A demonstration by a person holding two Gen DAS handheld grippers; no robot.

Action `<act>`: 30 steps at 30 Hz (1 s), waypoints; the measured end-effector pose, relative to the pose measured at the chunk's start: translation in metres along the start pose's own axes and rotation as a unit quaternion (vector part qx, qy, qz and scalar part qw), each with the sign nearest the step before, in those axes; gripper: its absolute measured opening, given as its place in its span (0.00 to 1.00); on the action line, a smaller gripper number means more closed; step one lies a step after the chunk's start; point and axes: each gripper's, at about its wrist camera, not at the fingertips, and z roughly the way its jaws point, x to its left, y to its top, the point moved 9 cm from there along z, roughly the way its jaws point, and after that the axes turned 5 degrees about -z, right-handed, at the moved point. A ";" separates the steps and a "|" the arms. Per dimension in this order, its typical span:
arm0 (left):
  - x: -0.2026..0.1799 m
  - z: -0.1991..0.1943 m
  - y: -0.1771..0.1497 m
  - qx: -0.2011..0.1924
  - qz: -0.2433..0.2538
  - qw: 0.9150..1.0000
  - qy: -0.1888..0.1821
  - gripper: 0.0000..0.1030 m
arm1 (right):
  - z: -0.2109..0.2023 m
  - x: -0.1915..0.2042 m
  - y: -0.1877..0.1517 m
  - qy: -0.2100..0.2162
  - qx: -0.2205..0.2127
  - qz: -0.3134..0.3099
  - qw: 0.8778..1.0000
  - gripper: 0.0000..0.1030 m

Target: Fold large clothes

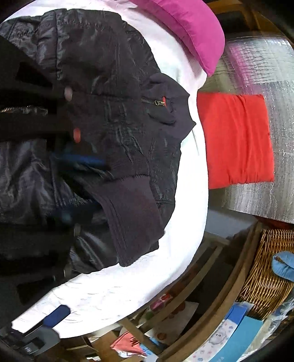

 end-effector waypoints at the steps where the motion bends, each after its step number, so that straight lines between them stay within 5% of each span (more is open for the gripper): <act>1: 0.001 -0.005 0.000 -0.004 0.000 1.000 -0.005 0.60 | 0.002 0.000 -0.002 0.000 0.004 0.001 1.000 0.99; 8: 0.046 -0.066 0.000 -0.049 -0.019 0.998 -0.042 0.64 | 0.026 0.018 -0.016 0.046 0.054 0.037 0.997 0.99; 12: 0.115 -0.087 -0.012 -0.085 -0.064 0.994 0.002 0.64 | 0.060 0.038 -0.017 0.089 0.103 0.083 0.987 0.99; 17: 0.208 -0.100 -0.037 -0.097 -0.153 0.982 0.054 0.64 | 0.116 0.027 -0.028 0.058 0.152 0.144 0.976 0.98; 20: 0.256 -0.104 -0.052 -0.100 -0.201 0.971 0.079 0.64 | 0.133 0.021 -0.026 0.036 0.147 0.163 0.975 0.97; 22: 0.272 -0.097 -0.057 -0.094 -0.221 0.967 0.082 0.64 | 0.140 0.017 -0.024 0.012 0.148 0.162 0.976 0.90; 24: 0.282 -0.087 -0.061 -0.081 -0.230 0.966 0.085 0.64 | 0.145 0.016 -0.024 -0.022 0.165 0.143 0.976 0.45; 25: 0.284 -0.080 -0.064 -0.072 -0.229 0.967 0.088 0.64 | 0.145 0.019 -0.021 -0.044 0.170 0.115 0.978 0.12; 30: 0.282 -0.079 -0.064 -0.078 -0.211 0.970 0.094 0.63 | 0.099 0.063 0.024 -0.087 0.085 -0.038 0.992 0.12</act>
